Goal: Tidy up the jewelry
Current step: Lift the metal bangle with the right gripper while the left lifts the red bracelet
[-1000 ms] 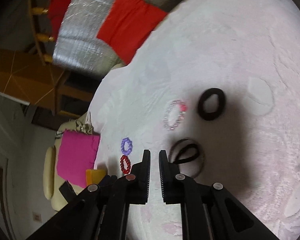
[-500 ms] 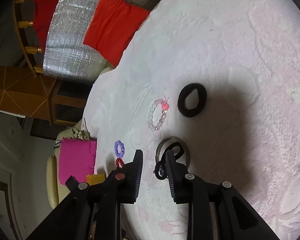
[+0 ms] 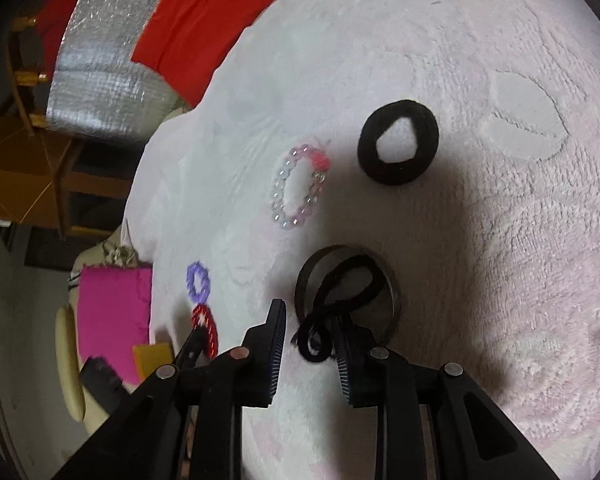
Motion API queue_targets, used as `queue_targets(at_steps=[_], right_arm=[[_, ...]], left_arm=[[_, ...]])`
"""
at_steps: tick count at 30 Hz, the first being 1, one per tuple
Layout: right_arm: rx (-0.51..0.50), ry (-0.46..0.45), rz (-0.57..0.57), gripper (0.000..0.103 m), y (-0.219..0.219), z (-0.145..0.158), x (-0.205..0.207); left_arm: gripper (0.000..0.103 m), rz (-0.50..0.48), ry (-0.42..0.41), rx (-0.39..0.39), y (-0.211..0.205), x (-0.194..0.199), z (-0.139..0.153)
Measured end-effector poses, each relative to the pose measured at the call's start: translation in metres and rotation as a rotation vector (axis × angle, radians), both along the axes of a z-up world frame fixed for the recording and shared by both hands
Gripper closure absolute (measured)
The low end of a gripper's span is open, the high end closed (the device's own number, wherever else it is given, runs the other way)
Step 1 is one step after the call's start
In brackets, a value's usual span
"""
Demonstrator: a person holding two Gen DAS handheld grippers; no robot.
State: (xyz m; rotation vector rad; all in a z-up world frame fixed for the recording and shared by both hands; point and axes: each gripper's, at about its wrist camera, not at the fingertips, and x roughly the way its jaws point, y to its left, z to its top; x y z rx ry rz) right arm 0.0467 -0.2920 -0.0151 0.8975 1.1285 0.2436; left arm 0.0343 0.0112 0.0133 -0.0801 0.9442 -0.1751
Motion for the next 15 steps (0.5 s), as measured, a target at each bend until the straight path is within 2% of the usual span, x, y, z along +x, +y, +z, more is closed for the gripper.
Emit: queue_targets(at_steps=[3,8,15], right_arm=[[-0.023,-0.028,-0.006,0.093,0.002,0.004,-0.001],[-0.010,-0.117,0.002,0.096,0.001,0.020,-0.008],[0.097,-0.282,0.018,0.096,-0.009,0.049,-0.019]], left_arm=[[0.093,-0.016,-0.008,-0.001,-0.001,-0.004,0.004],[0.093,-0.020,-0.027,-0.025,0.003,-0.008,0.011],[0.093,-0.020,-0.062,-0.042,0.006,-0.014,0.023]])
